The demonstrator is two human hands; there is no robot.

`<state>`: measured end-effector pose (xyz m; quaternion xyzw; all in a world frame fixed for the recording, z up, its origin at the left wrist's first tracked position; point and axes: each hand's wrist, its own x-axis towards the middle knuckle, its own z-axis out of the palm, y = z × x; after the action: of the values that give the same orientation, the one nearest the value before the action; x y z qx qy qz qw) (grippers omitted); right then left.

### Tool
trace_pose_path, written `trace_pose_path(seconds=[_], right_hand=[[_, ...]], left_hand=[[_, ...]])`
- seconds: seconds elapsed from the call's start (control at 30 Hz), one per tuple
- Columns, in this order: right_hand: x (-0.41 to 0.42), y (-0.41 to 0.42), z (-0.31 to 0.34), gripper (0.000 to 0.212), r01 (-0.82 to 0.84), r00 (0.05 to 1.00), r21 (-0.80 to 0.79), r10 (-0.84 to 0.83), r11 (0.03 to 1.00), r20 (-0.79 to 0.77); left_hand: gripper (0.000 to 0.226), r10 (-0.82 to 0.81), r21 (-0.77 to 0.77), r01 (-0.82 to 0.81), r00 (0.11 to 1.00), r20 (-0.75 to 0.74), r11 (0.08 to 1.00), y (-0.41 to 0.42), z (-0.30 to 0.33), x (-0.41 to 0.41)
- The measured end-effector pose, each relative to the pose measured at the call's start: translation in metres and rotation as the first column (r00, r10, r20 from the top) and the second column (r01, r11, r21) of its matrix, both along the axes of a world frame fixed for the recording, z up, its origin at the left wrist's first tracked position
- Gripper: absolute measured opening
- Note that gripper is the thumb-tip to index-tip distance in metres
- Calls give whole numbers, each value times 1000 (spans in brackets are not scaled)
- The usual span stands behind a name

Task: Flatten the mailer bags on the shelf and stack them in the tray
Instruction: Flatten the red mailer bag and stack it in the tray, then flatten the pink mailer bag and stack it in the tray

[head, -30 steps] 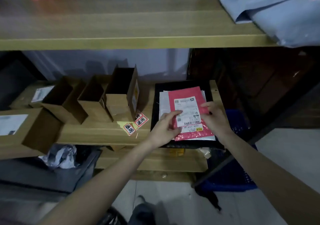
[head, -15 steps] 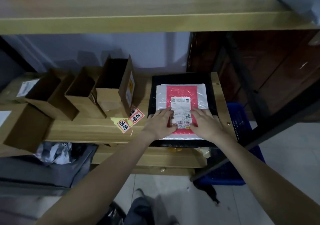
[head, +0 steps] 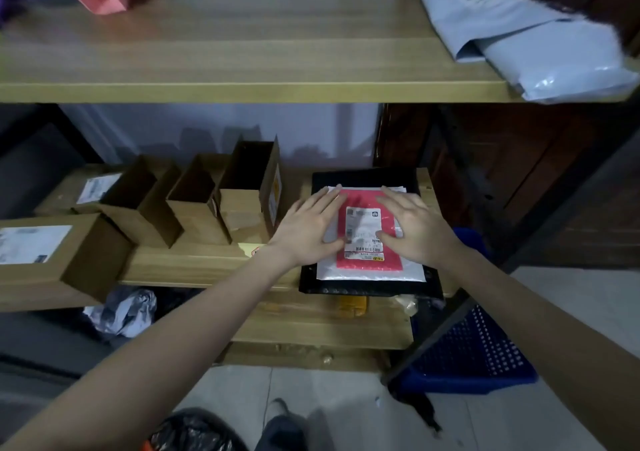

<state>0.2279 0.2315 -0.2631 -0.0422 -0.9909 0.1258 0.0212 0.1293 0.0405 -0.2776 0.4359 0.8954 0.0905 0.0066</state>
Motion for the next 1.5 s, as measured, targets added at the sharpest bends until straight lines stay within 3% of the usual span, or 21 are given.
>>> trace_pose_path(seconds=[0.3, 0.47, 0.67, 0.83, 1.1, 1.27, 1.5], right_hand=[[35, -42, 102, 63, -158, 976, 104, 171, 982, -134], [53, -77, 155, 47, -239, 919, 201, 289, 950, -268], [49, -116, 214, 34, -324, 833, 126, 346, 938, -431], [19, -131, 240, 30, -326, 776, 142, 350, 935, -525], [-62, -143, 267, 29, -316, 765, 145, 342, 938, -545], [-114, -146, 280, 30, -281, 789, 137, 309, 950, -531], [-165, -150, 288, 32, -261, 810, 161, 307, 952, -500]], left_hand=[[76, -63, 90, 82, 977, -204, 993, -62, 89, 35], [61, -63, 224, 144, 940, -337, 964, -102, 139, 54], [49, 67, 384, 116, 899, -432, 916, -141, 191, 45], [48, 185, 459, 63, 860, -475, 886, -167, 221, 11], [48, 287, 441, -11, 774, -565, 897, -194, 255, -67], [39, 383, 483, -99, 753, -536, 870, -202, 267, -125], [41, 360, 389, -139, 728, -584, 911, -191, 276, -201]])
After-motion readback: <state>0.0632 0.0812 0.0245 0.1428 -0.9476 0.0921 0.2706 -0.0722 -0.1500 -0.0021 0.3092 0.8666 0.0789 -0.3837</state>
